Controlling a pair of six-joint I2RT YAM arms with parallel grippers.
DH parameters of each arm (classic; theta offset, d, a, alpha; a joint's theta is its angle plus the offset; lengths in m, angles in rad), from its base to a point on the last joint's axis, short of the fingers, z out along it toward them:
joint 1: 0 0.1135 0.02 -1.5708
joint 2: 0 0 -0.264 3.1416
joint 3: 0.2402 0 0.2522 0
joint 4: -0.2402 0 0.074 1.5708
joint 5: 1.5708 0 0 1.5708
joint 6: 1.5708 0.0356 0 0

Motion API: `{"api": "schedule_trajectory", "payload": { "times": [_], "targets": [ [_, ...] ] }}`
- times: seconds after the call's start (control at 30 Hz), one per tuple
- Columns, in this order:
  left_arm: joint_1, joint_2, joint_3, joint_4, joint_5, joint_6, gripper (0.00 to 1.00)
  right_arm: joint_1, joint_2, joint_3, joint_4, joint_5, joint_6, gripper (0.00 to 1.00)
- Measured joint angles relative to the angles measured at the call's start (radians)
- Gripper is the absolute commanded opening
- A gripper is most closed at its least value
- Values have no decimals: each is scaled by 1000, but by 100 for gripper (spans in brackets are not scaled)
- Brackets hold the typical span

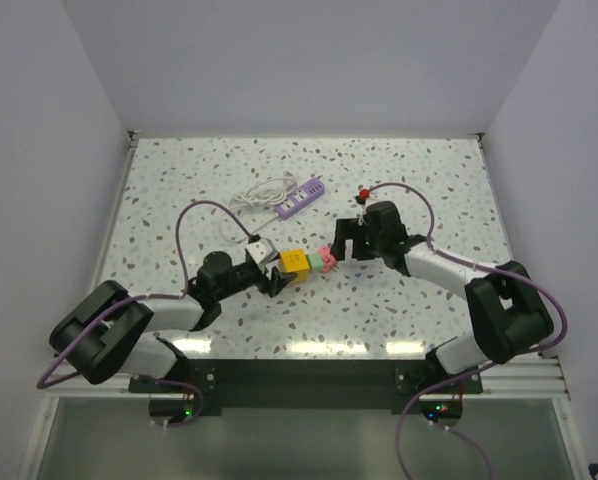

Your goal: Insert the plug

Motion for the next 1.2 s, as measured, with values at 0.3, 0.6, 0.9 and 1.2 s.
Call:
{"api": "schedule_trajectory", "payload": {
  "times": [0.3, 0.6, 0.9, 1.2],
  "targets": [
    [-14, -17, 0, -18, -12, 2, 80, 0, 14, 25, -6, 18, -11, 95],
    [-26, -43, 0, -19, -22, 2, 83, 0, 60, 43, -6, 25, -23, 95],
    [-26, -162, 0, -44, -70, -2, 89, 10, 63, 43, -6, 22, -34, 95],
    [-29, -377, -6, -113, -203, -45, 91, 55, 71, 95, -30, 114, -74, 94]
  ]
}}
